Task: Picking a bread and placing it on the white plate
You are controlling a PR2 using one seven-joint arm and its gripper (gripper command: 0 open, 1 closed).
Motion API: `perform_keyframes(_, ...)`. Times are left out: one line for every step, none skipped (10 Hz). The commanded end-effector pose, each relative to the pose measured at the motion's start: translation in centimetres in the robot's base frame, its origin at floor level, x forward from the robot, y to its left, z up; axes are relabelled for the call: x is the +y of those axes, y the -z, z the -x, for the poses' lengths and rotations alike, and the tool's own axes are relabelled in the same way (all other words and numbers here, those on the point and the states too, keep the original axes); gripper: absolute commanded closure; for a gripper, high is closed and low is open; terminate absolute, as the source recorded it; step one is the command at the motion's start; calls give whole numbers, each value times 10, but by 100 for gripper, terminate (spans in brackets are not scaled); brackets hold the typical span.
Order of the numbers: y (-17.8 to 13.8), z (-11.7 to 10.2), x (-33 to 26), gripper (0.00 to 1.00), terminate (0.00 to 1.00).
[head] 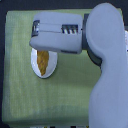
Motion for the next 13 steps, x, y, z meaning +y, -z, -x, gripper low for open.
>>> perform_keyframes(1,3,4,0,0)
perform_keyframes(1,4,4,0,0)
perform_keyframes(-1,4,3,0,0)
perform_keyframes(-9,2,2,0,0)
perform_keyframes(-23,-4,-3,0,0)
perform_keyframes(-50,-16,-9,0,0)
perform_keyframes(-69,-26,-19,0,0)
perform_keyframes(-86,-28,-31,0,0)
perform_keyframes(-105,-25,-47,0,0)
perform_keyframes(-110,-25,-51,0,0)
perform_keyframes(-117,-22,-60,0,0)
perform_keyframes(-122,-20,-64,0,0)
perform_keyframes(-128,-18,-85,0,0)
